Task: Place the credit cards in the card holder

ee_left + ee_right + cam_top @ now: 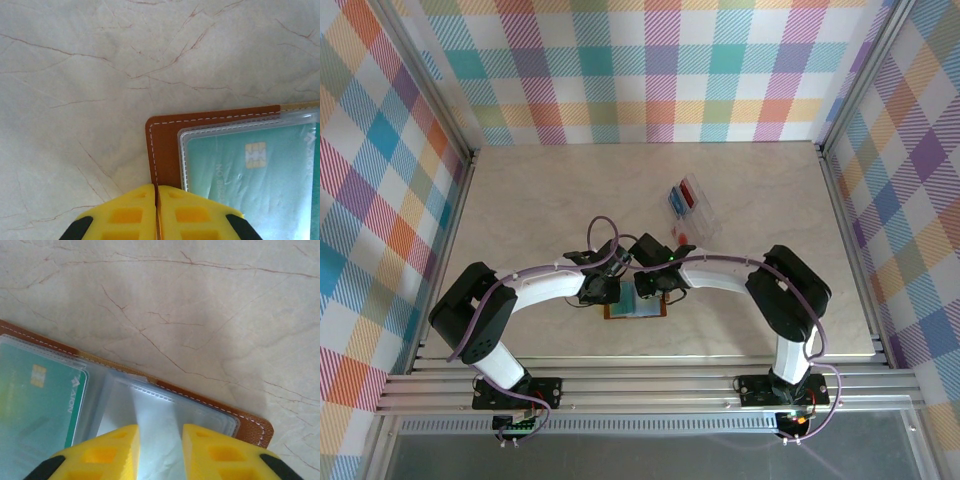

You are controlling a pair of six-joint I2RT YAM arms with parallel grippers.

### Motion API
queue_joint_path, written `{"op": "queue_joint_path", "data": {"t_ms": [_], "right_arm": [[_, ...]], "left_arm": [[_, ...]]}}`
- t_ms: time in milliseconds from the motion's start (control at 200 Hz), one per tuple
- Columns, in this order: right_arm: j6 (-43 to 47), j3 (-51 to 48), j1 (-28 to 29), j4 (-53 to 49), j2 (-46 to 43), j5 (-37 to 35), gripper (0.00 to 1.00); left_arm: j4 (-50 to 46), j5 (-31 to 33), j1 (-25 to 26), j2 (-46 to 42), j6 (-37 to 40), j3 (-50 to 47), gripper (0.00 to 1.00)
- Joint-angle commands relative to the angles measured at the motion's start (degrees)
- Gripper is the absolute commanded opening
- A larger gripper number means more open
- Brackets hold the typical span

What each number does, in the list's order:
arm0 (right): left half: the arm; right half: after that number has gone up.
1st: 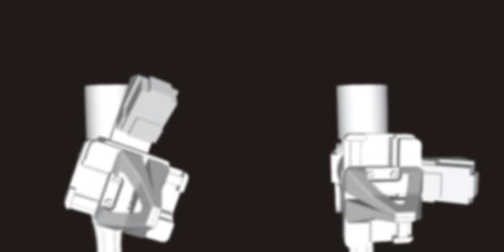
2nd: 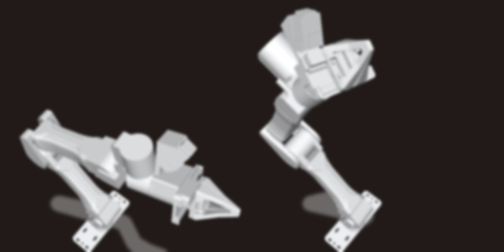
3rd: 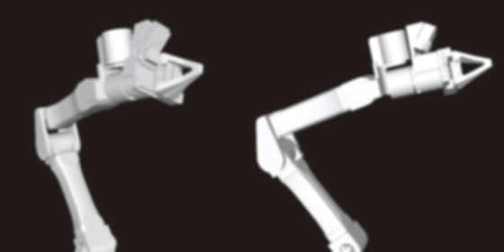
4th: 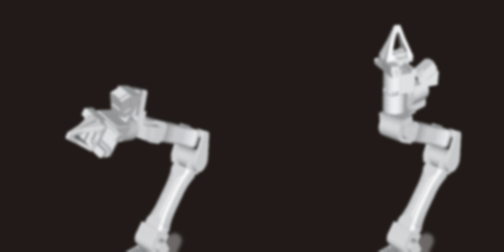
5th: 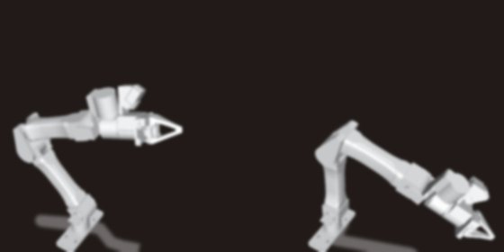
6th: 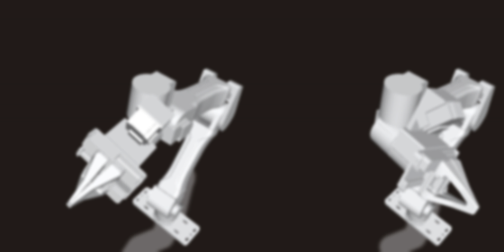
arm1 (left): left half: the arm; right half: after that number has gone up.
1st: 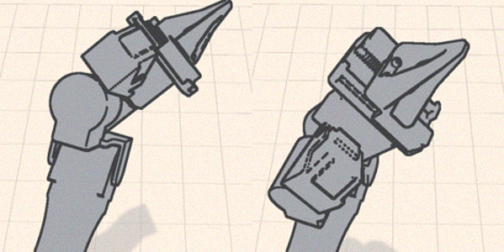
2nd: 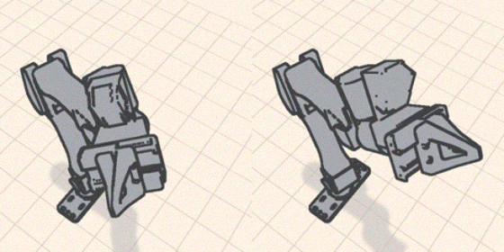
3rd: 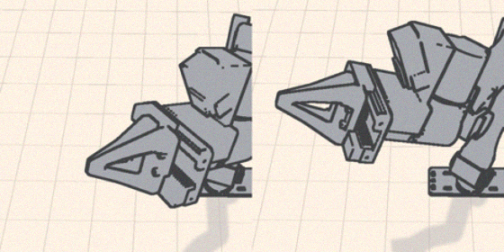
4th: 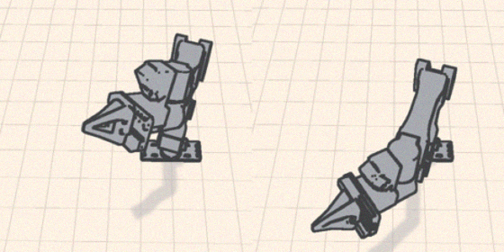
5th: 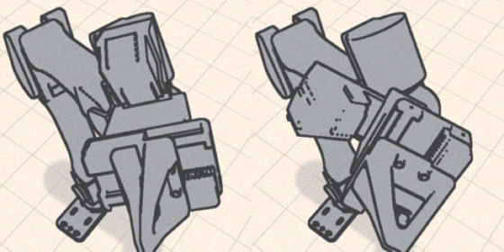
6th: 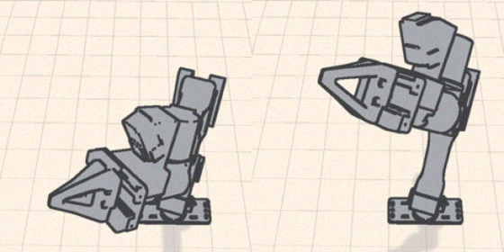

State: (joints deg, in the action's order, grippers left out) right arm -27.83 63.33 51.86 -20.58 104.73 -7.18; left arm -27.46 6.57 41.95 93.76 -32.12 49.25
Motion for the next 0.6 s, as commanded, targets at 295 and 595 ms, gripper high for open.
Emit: {"op": "queue_joint_path", "data": {"t_ms": [295, 595], "right_arm": [[-0.2, -3.0, 1.4, 4.5, -1.6, 2.4, 0.0], [-0.7, -3.8, 0.8, 10.7, -2.3, 13.2, 0.0]], "left_arm": [[3.3, -9.3, 0.5, 7.3, -1.0, -4.0, 0.09], [4.4, -11.2, -0.2, 7.0, -1.2, -4.8, 0.09]]}}
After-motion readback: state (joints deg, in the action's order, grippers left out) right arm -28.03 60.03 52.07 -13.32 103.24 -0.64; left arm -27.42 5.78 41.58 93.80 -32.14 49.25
